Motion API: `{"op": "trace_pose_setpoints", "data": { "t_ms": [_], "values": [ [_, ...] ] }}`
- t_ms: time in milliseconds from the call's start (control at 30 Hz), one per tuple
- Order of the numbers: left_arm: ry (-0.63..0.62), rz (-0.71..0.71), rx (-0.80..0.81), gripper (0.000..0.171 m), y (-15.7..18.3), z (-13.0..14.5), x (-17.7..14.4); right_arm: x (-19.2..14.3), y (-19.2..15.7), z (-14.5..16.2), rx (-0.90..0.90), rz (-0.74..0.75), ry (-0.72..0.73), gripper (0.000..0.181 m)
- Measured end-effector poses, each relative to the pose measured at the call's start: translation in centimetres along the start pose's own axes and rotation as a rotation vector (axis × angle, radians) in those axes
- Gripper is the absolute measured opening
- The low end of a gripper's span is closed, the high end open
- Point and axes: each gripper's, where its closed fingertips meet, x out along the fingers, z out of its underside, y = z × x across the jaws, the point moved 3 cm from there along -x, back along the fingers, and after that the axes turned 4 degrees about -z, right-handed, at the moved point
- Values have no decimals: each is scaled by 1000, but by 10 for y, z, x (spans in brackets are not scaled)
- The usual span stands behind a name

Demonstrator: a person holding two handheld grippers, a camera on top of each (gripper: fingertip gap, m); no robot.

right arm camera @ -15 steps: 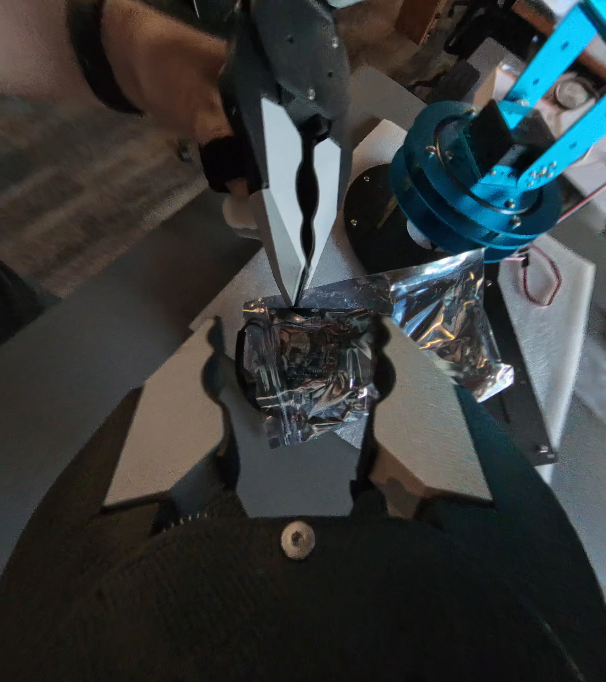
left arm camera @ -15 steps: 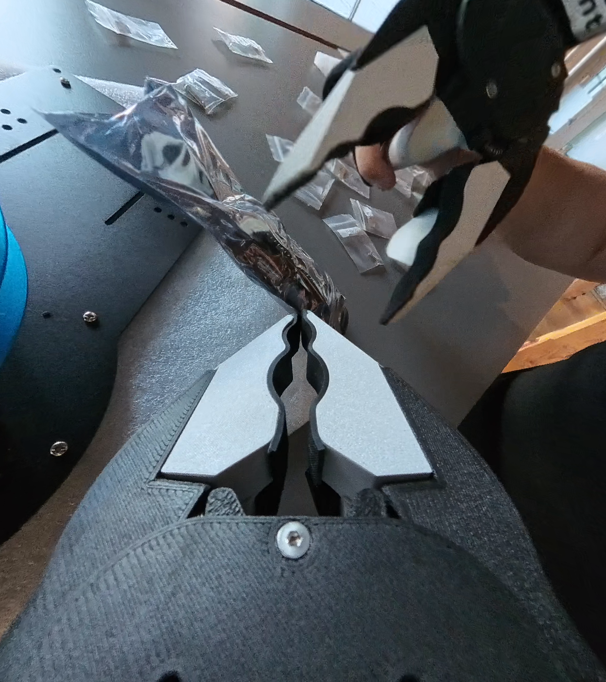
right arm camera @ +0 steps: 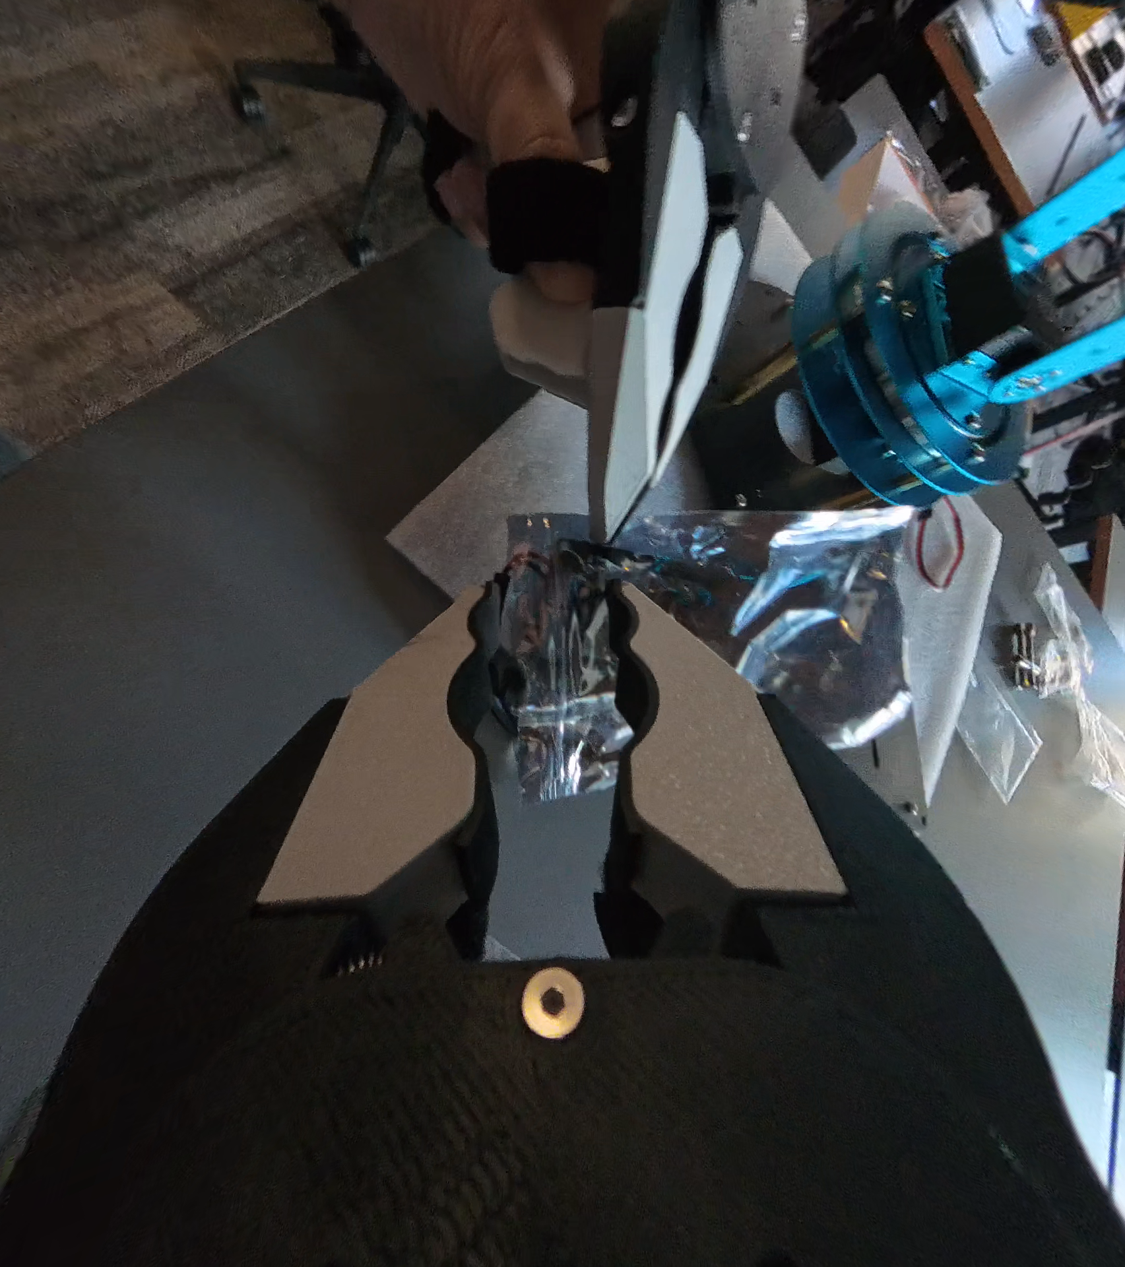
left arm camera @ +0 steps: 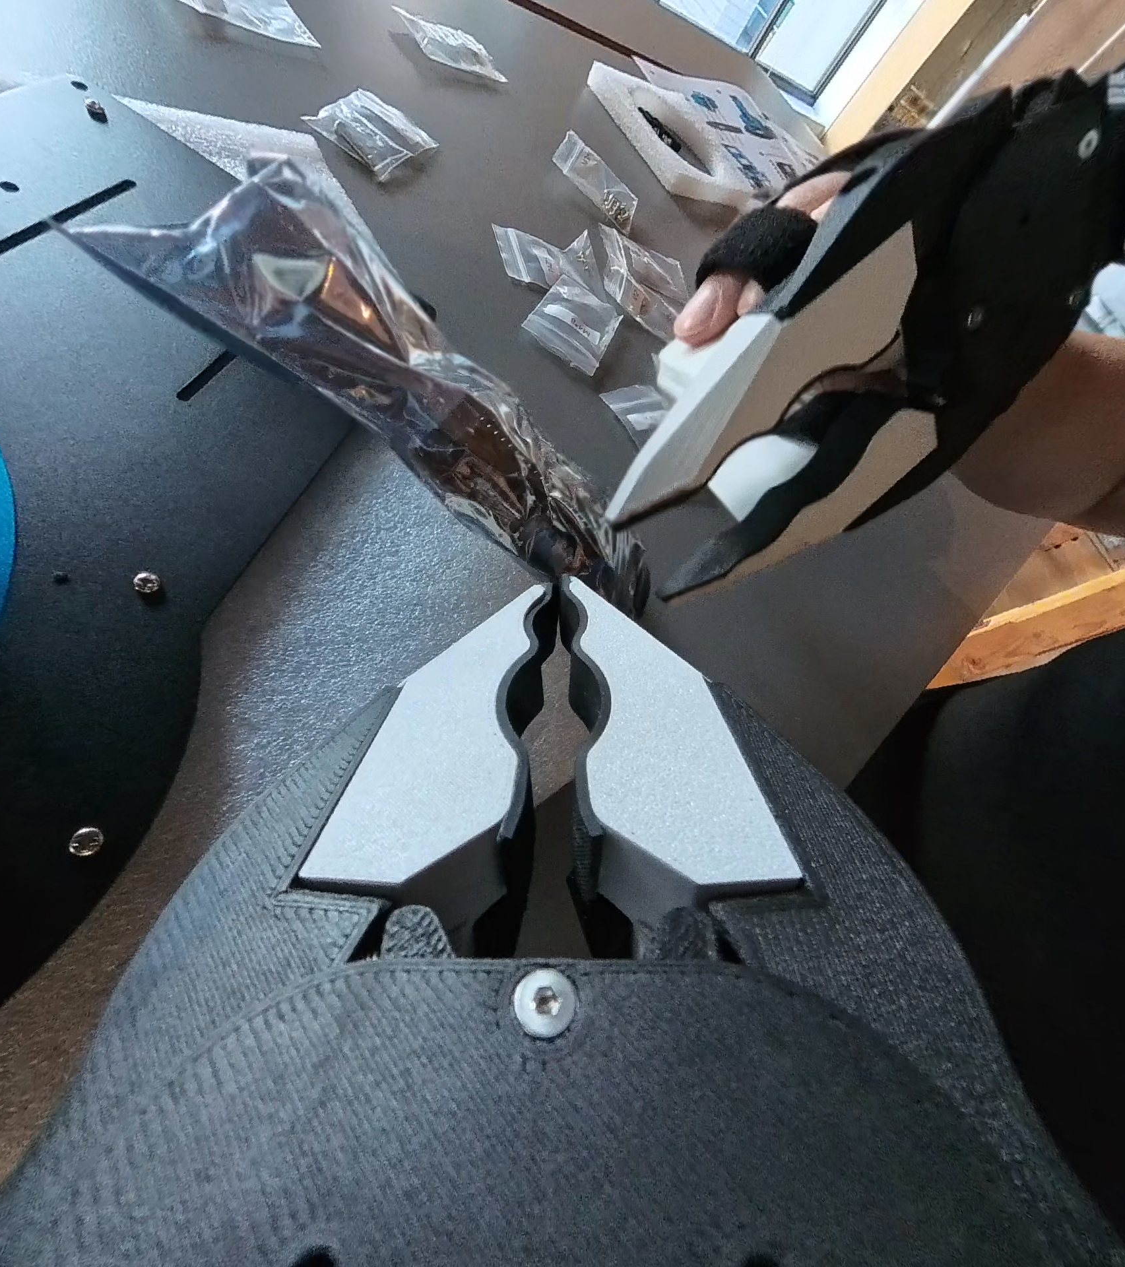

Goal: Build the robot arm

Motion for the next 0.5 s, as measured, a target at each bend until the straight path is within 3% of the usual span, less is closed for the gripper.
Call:
{"op": "trace_pose_setpoints", "data": {
  "t_ms": [133,300,400,500],
  "values": [
    [10,-5,12,0,2,-2,-2,-13,16,5,93,25,54,33],
    [6,-62,133,0,12,-7,-4,-23,41,-4,397,-201,260,81],
    [-6,-116,237,0,19,-10,-4,-20,42,-7,309,-266,189,93],
    [-35,-186,358,0,23,-12,-3,-12,38,-4,225,-283,52,116]
  ]
}}
